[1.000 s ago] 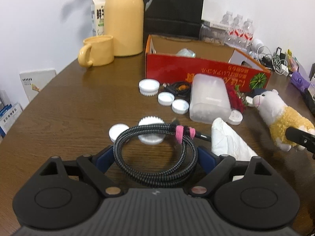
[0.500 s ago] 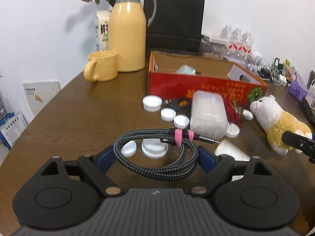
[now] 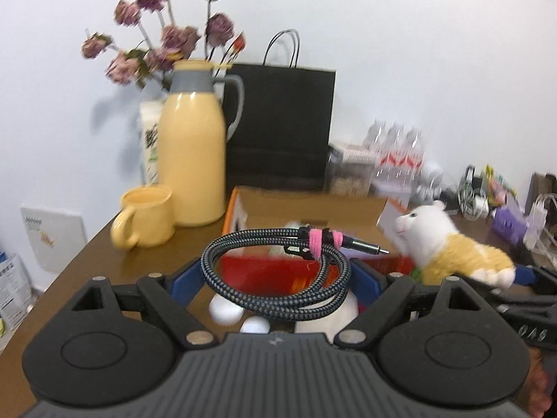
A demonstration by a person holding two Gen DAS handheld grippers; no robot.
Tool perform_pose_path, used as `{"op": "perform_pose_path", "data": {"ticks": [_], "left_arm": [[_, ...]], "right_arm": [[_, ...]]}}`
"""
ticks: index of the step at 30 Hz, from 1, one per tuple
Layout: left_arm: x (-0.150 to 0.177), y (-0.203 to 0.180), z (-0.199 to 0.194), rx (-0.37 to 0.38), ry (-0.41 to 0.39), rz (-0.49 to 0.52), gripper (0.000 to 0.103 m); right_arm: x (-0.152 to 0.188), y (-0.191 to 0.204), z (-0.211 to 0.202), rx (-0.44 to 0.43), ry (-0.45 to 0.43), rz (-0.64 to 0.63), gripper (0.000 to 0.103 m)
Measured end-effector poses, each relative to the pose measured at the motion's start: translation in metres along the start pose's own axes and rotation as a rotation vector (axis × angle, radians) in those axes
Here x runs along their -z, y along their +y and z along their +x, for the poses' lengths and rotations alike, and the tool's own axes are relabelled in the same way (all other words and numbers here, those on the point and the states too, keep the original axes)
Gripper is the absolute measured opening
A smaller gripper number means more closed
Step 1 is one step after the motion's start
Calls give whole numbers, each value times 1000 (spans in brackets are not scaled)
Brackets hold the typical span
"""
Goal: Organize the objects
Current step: 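Lower cable and sheep into the cardboard box and open both grippers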
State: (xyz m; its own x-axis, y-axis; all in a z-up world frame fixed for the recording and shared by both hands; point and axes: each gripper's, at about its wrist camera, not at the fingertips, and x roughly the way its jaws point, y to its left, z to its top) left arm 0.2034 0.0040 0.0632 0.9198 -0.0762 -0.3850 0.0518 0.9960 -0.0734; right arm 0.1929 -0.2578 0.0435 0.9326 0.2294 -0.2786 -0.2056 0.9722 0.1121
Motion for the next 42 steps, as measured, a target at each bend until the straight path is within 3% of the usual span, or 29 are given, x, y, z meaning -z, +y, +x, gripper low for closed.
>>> {"op": "perform_pose_path", "data": {"ticks": [9, 16, 21, 26, 27, 29, 34, 42], "left_arm": [[-36, -22, 73, -2, -31, -32, 88], [-38, -11, 136, -42, 5, -77, 88], [-32, -4, 168, -53, 70, -63, 88], [-26, 0, 182, -54, 106, -65, 91], [-25, 0, 184, -54, 111, -70, 100], [-23, 0, 185, -57, 116, -77, 103], [-23, -3, 185, -69, 138, -77, 103], [-30, -7, 171, -50, 105, -72, 103]], "right_arm": [[-42, -6, 73, 31, -20, -47, 87], [-50, -22, 142, 67, 43, -42, 87], [-42, -37, 168, 80, 85, -43, 87], [-35, -40, 185, 74, 141, -51, 92], [-34, -41, 187, 67, 154, -49, 97], [-33, -41, 186, 68, 160, -41, 103], [-34, -42, 182, 90, 167, -30, 103], [-40, -39, 173, 85, 147, -38, 103]]}}
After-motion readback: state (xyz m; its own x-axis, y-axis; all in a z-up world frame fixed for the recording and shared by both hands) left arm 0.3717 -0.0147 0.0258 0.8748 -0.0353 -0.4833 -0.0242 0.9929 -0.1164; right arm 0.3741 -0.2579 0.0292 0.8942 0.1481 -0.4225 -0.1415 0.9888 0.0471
